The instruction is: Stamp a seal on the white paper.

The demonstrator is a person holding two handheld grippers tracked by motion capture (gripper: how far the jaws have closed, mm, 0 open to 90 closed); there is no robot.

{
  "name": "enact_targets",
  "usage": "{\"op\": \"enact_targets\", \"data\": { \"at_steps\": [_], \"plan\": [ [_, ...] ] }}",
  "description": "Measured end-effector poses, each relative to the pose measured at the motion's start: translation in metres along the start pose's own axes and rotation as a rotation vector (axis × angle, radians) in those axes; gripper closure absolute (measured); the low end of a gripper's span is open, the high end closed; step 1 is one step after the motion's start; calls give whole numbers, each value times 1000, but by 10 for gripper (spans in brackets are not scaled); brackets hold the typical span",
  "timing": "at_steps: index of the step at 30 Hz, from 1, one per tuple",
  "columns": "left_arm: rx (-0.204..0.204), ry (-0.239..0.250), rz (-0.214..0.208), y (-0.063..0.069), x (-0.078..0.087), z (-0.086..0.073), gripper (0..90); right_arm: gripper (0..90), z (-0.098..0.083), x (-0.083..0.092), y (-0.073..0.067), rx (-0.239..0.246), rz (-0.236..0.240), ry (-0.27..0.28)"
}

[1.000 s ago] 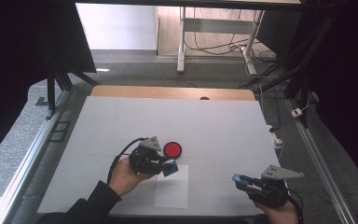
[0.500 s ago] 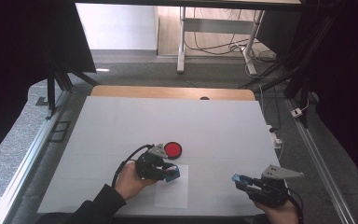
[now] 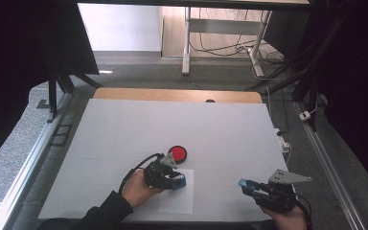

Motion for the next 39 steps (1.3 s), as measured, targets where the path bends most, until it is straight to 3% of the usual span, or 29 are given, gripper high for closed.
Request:
{"op": "enact_targets", "data": {
  "at_steps": [3, 9, 13, 17, 26, 39],
  "plan": [
    [-2, -1, 1, 0, 0, 0, 700, 679, 0, 0, 0, 2, 0, 1],
    [-54, -26, 39, 5, -1, 0, 700, 679, 0, 0, 0, 0, 0, -3],
    [-59, -36, 57, 8, -2, 0, 700, 679, 0, 0, 0, -1, 4, -3],
    [-32, -31, 41, 6, -2, 0, 699, 679, 0, -1, 0, -1, 0, -1],
    [65, 17, -50, -6, -2, -3, 699, 679, 0, -1, -1, 2, 3, 0],
    [-39, -25, 47, 6, -4, -3, 698, 679, 0, -1, -1, 6, 4, -2]
  ]
}}
Point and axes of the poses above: each handheld gripper's, and its own axes: x roughly backward along the jaws, z roughly out of its top, y roughly to its right, the point moved 5 cm from there along -x, roughly forward along the jaws, and after that the axes turned 4 degrees about -z, right-handed, at the moved point
